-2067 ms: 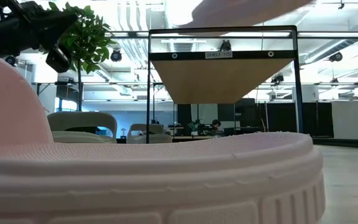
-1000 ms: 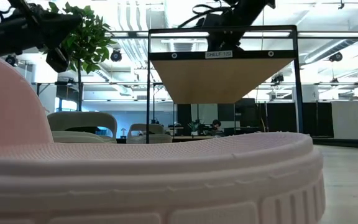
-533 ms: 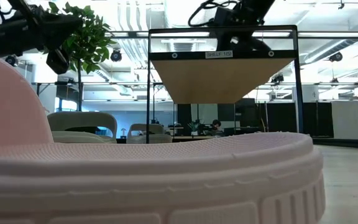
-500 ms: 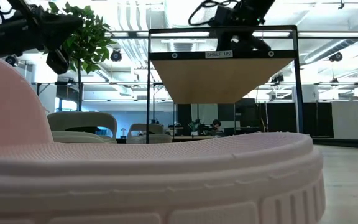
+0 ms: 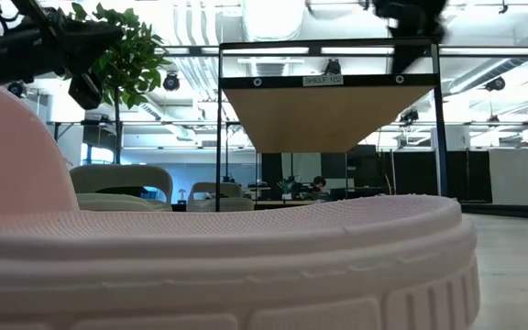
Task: Pick and place slides into the shelf
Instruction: Put the right pink slide on the shelf
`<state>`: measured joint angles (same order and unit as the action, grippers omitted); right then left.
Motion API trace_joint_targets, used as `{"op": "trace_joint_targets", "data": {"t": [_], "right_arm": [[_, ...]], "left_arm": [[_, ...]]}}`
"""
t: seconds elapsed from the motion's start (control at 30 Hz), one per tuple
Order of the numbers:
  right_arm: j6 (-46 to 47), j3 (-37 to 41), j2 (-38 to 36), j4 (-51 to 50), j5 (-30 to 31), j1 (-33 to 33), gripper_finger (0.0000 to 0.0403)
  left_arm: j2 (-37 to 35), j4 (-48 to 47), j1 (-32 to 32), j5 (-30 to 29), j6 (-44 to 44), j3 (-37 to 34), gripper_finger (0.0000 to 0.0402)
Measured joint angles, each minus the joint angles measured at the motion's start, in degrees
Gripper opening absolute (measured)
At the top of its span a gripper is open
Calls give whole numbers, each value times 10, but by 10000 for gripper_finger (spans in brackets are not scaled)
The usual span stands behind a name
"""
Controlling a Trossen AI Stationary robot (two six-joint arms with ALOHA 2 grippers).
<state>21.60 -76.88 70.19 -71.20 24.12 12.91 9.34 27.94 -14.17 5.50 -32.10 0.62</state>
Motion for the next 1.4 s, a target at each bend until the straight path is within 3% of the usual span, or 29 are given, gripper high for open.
{"op": "trace_joint_targets", "data": {"t": [0.1,0.3,0.4,0.57,0.83,1.07,1.4], "right_arm": [[155,24,-5,-44,-48,-15,135],[278,61,-4,-49,-80,-48,33],[304,60,-5,-42,-78,-38,14],[307,35,-3,-27,-76,-4,9],[260,24,19,20,-121,73,9],[222,24,45,43,-136,82,9],[194,24,51,82,-143,125,9]], "left_arm": [[0,0,0,0,0,0,0],[0,2,0,-35,-25,1,0],[0,4,0,-82,-58,6,0],[22,-4,0,-132,-42,15,0],[121,1,0,-153,-16,80,0],[207,19,0,-74,-20,134,0],[408,6,-1,21,0,227,0]]}}
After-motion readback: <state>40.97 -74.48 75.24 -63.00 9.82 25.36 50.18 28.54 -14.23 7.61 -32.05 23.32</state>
